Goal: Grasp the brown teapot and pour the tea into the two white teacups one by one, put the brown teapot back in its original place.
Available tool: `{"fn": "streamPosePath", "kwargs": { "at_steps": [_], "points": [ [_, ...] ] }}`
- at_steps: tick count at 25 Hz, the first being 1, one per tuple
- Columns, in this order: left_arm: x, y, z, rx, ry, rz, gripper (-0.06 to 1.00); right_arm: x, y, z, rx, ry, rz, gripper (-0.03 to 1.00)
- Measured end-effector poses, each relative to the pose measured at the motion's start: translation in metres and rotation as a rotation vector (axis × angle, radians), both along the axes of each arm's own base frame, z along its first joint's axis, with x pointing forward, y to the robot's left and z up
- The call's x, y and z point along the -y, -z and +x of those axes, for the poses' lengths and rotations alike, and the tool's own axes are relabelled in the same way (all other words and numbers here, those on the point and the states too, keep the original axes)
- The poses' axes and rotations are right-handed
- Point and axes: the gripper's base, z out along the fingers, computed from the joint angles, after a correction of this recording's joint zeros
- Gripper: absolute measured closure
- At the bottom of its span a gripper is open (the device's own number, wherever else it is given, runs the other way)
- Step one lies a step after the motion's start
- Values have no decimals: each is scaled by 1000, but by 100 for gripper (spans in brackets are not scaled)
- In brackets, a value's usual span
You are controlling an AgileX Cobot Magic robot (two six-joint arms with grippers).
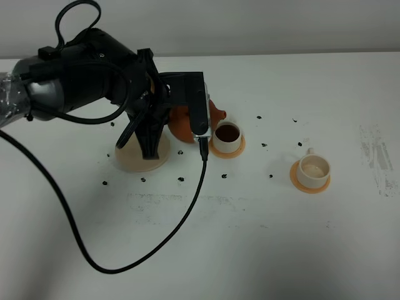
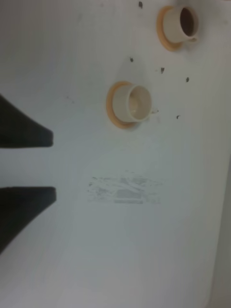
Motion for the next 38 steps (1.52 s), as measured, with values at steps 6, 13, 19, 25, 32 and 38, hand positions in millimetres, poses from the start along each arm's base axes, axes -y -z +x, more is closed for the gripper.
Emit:
{"fn": "streamPosePath", "kwargs": {
  "at_steps": [6, 13, 19, 25, 32, 38],
  "points": [
    [-9, 20, -28, -116, -67, -66, 82, 0, 0, 0, 0, 0, 0, 75],
    [-16, 48, -51, -257, -150, -99, 82, 0, 0, 0, 0, 0, 0, 75],
    [-21, 61, -59, -286, -239, -120, 82, 0, 0, 0, 0, 0, 0, 75],
    [-21, 68, -59, -307, -274, -118, 82, 0, 0, 0, 0, 0, 0, 75],
    [-16, 58, -53, -292, -275, -140, 82, 0, 0, 0, 0, 0, 0, 75],
    [11, 21, -36, -201, -191, -207, 82, 0, 0, 0, 0, 0, 0, 75]
  ]
}}
